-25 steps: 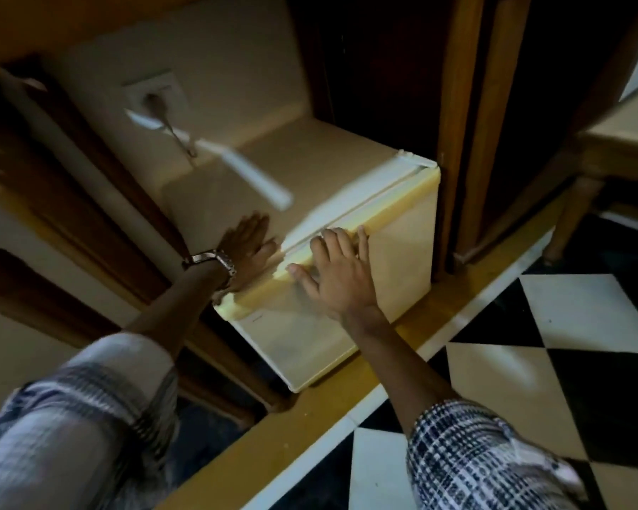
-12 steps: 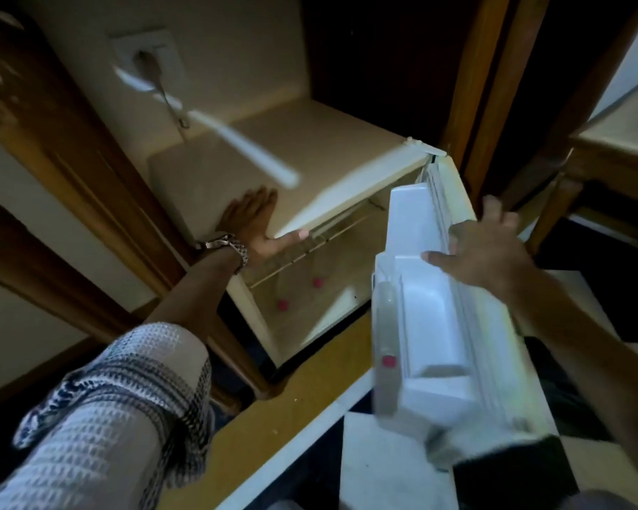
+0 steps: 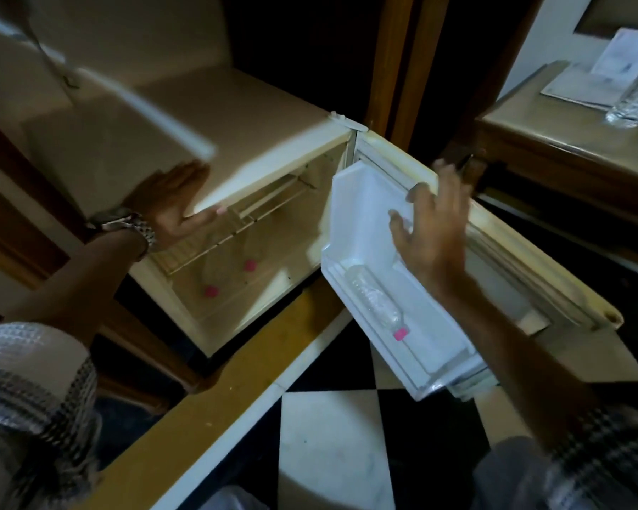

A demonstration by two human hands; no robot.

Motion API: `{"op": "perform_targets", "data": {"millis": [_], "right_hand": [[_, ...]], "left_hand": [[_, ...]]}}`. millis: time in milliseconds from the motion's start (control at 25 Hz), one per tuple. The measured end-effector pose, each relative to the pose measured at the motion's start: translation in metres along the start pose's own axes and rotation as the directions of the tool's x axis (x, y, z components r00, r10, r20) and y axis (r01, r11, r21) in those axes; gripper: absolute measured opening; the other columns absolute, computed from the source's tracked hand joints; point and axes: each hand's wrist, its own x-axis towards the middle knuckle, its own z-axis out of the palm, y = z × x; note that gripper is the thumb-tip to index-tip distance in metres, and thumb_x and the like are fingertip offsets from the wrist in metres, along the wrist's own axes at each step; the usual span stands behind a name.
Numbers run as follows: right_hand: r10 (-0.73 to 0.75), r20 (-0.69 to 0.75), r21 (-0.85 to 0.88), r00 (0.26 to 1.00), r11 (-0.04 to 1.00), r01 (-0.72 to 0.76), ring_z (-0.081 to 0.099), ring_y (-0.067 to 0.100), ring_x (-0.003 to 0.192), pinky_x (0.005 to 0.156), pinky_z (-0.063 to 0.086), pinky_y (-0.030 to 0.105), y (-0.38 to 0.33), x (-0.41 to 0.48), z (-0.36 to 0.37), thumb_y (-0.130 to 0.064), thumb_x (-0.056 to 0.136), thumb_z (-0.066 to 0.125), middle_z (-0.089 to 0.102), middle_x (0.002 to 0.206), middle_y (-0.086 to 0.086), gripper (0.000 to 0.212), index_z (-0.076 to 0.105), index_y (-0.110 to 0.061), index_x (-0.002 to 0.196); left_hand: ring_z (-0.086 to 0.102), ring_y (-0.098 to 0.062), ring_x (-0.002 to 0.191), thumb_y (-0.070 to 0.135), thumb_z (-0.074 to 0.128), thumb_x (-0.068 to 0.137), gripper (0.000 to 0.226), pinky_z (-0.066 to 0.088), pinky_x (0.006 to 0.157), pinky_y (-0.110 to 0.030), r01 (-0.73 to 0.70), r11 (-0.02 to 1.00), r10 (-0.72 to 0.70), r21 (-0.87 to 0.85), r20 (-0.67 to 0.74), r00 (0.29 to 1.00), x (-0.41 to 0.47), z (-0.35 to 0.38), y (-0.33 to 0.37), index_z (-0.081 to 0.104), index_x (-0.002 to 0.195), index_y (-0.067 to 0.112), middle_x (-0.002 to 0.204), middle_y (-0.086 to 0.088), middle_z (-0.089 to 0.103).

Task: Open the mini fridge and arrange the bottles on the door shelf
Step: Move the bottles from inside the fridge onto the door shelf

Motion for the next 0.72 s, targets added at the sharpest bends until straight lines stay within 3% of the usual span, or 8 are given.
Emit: {"op": "perform_targets", "data": {"millis": [80, 160, 200, 280, 400, 480, 560, 720], "right_hand": [[-0.144, 0.005, 0.125, 0.990, 0.982, 0.142, 0.071, 0.034, 0.097, 0.081, 0.057, 0.042, -0.019, -0.071, 0.038, -0.028, 0.101, 0.050, 0.071, 0.104, 0.015, 0.020, 0.061, -0.011, 0.103], [0.128, 0.427, 0.055, 0.895, 0.984, -0.167, 0.069, 0.035, 0.104, 0.083, 0.058, 0.041, -0.018, -0.125, 0.076, -0.032, 0.106, 0.043, 0.070, 0.112, 0.016, 0.032, 0.059, -0.009, 0.121], [0.357, 0.568, -0.054, 0.742, 0.916, -0.398, 0.063, 0.039, 0.118, 0.095, 0.054, 0.044, -0.007, -0.142, 0.098, -0.037, 0.108, 0.041, 0.064, 0.128, 0.021, 0.043, 0.052, -0.005, 0.134], [0.633, 0.648, -0.160, 0.423, 0.657, -0.737, 0.054, 0.043, 0.133, 0.108, 0.046, 0.047, 0.014, -0.147, 0.122, -0.050, 0.105, 0.045, 0.052, 0.145, 0.028, 0.064, 0.043, 0.000, 0.145], [0.648, 0.710, 0.078, 0.276, 0.317, -0.945, 0.063, 0.039, 0.123, 0.098, 0.056, 0.048, 0.029, -0.126, 0.145, -0.047, 0.091, 0.073, 0.061, 0.136, 0.024, 0.075, 0.049, 0.005, 0.141], [0.607, 0.776, 0.155, 0.174, 0.085, -0.984, 0.065, 0.029, 0.104, 0.075, 0.059, 0.040, 0.029, -0.116, 0.152, -0.033, 0.085, 0.084, 0.063, 0.116, 0.016, 0.070, 0.055, 0.002, 0.138], [0.658, 0.732, 0.185, 0.176, 0.056, -0.981, 0.066, 0.028, 0.097, 0.069, 0.059, 0.036, 0.026, -0.111, 0.160, -0.020, 0.082, 0.086, 0.065, 0.110, 0.012, 0.059, 0.061, 0.000, 0.131], [0.780, 0.584, 0.446, 0.226, -0.076, -0.892, 0.067, 0.034, 0.097, 0.081, 0.060, 0.036, -0.006, -0.095, 0.177, 0.014, 0.074, 0.079, 0.065, 0.123, 0.016, 0.048, 0.061, -0.013, 0.108]], "left_hand": [[0.013, -0.021, 0.156, 0.079, 0.018, 0.083, 0.096, 0.014, 0.126, -0.044, 0.011, 1.000, -0.011, -0.012, -0.008, 1.000, 0.000, -0.001, 0.000, 0.011, 0.160, 0.022, 0.170, -0.001, 0.011], [0.015, -0.021, 0.156, 0.079, 0.020, 0.082, 0.096, 0.015, 0.125, -0.043, 0.015, 1.000, -0.016, -0.022, -0.010, 1.000, -0.001, -0.002, 0.000, 0.013, 0.160, 0.023, 0.170, -0.001, 0.013], [0.016, -0.022, 0.156, 0.079, 0.019, 0.081, 0.097, 0.016, 0.125, -0.043, 0.016, 1.000, -0.016, -0.025, -0.018, 1.000, -0.002, -0.001, 0.000, 0.014, 0.160, 0.023, 0.170, -0.002, 0.014], [0.019, -0.022, 0.155, 0.082, 0.017, 0.078, 0.099, 0.017, 0.125, -0.044, 0.014, 0.999, -0.015, -0.037, -0.040, 0.999, -0.001, -0.001, 0.000, 0.016, 0.159, 0.024, 0.169, -0.001, 0.016], [0.021, -0.022, 0.155, 0.085, 0.013, 0.076, 0.103, 0.019, 0.125, -0.045, 0.006, 0.998, -0.009, -0.058, -0.055, 0.998, -0.001, -0.001, 0.000, 0.019, 0.159, 0.024, 0.168, -0.001, 0.019], [0.021, -0.022, 0.155, 0.085, 0.013, 0.075, 0.104, 0.019, 0.125, -0.044, 0.010, 0.998, -0.014, -0.066, -0.058, 0.998, -0.002, -0.002, 0.001, 0.020, 0.159, 0.024, 0.168, -0.001, 0.020], [0.021, -0.022, 0.155, 0.084, 0.014, 0.075, 0.103, 0.019, 0.125, -0.044, 0.013, 0.997, -0.018, -0.070, -0.062, 0.998, -0.002, -0.005, 0.003, 0.021, 0.158, 0.023, 0.168, -0.002, 0.020], [0.018, -0.022, 0.156, 0.081, 0.014, 0.079, 0.099, 0.019, 0.125, -0.045, 0.017, 0.997, -0.020, -0.075, -0.044, 0.999, -0.005, -0.007, 0.006, 0.019, 0.159, 0.024, 0.169, -0.002, 0.018]]}}
